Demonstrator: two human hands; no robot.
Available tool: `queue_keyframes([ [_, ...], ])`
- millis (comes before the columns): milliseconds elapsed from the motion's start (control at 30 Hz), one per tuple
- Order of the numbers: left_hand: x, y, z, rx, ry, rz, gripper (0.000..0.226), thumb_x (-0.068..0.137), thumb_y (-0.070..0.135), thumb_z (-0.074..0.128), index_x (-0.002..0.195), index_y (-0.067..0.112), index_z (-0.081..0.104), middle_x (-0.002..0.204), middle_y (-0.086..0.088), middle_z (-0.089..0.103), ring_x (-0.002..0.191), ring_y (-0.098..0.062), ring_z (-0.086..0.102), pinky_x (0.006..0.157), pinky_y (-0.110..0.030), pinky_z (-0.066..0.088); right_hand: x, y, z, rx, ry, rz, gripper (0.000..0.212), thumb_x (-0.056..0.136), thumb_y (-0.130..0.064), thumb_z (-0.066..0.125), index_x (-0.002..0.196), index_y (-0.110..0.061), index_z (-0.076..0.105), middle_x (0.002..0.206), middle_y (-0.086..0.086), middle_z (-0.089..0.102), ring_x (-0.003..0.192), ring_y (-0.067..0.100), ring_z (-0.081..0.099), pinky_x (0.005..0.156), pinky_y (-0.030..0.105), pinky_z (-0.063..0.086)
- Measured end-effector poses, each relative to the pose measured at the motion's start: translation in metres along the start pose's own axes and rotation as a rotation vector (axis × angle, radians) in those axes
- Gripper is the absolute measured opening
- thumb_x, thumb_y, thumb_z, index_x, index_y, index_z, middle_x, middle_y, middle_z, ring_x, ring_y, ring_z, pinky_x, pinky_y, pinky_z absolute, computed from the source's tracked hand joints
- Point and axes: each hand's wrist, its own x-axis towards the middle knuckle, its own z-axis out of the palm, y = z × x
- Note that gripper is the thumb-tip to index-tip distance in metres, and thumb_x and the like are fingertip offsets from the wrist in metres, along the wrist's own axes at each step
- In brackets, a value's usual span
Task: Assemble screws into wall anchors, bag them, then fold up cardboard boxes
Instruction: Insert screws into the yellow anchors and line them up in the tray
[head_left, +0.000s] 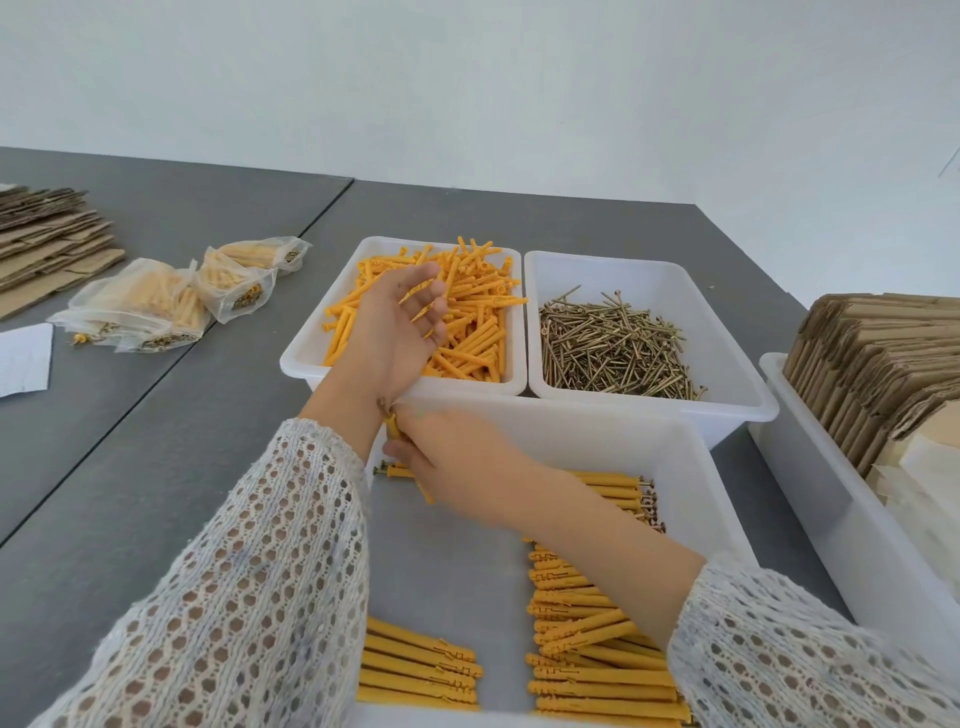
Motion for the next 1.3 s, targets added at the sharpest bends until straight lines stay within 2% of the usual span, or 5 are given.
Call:
queue_keyframes([
  [367, -0.001, 0.001, -0.001, 0.001, -0.010, -0.015, 0.017, 0.094, 0.028, 0.055, 0.099, 0.018, 0.067, 0.083, 0.003, 0.063, 0.071, -0.012, 0.055, 0.066, -0.025, 0.041, -0.006, 0.012, 0.031, -0.356, -0.278, -0.030, 0.021, 0.101, -0.025, 0.050, 0.112, -0.010, 0.058, 0.115, 0.014, 0.062, 0.105, 0.036, 0.060, 0.078, 0.041, 0.050],
  [667, -0.002, -0.001, 0.004, 0.101, 0.000, 0.014, 0.015, 0.095, 0.024, 0.056, 0.102, 0.016, 0.067, 0.081, 0.003, 0.064, 0.067, -0.010, 0.056, 0.064, -0.024, 0.042, 0.006, 0.003, 0.036, -0.453, -0.211, -0.019, 0.032, 0.099, -0.010, 0.049, 0.129, -0.010, 0.038, 0.085, 0.006, 0.061, 0.059, 0.028, 0.049, 0.043, 0.031, 0.019],
  [833, -0.001, -0.012, 0.011, 0.519, 0.043, 0.224, 0.017, 0.097, 0.009, 0.051, 0.097, 0.015, 0.067, 0.076, 0.003, 0.063, 0.068, -0.009, 0.058, 0.068, -0.025, 0.046, 0.009, 0.000, 0.026, -0.318, -0.267, 0.033, 0.039, 0.099, -0.015, 0.049, 0.135, -0.010, 0.036, 0.101, 0.011, 0.062, 0.087, 0.033, 0.063, 0.066, 0.041, 0.051],
  [1100, -0.003, -0.031, 0.011, 1.193, 0.000, 0.677, 0.021, 0.092, -0.001, 0.051, 0.092, 0.013, 0.068, 0.090, -0.003, 0.067, 0.082, -0.019, 0.060, 0.077, -0.032, 0.052, 0.001, 0.003, -0.053, 0.141, -0.436, 0.220, 0.037, 0.100, -0.030, 0.051, 0.072, -0.005, 0.056, 0.072, 0.008, 0.068, 0.048, 0.015, 0.059, 0.046, 0.012, 0.043],
  [1300, 0.000, -0.043, 0.004, 1.882, 0.137, 0.439, 0.036, 0.095, 0.036, 0.048, 0.130, 0.029, 0.056, 0.133, -0.005, 0.050, 0.126, -0.032, 0.039, 0.101, -0.049, 0.034, -0.006, 0.072, -0.084, 0.283, 0.362, 0.454, 0.027, 0.098, -0.019, 0.047, 0.074, -0.011, 0.056, 0.067, 0.001, 0.059, 0.051, 0.007, 0.050, 0.055, 0.026, 0.040],
])
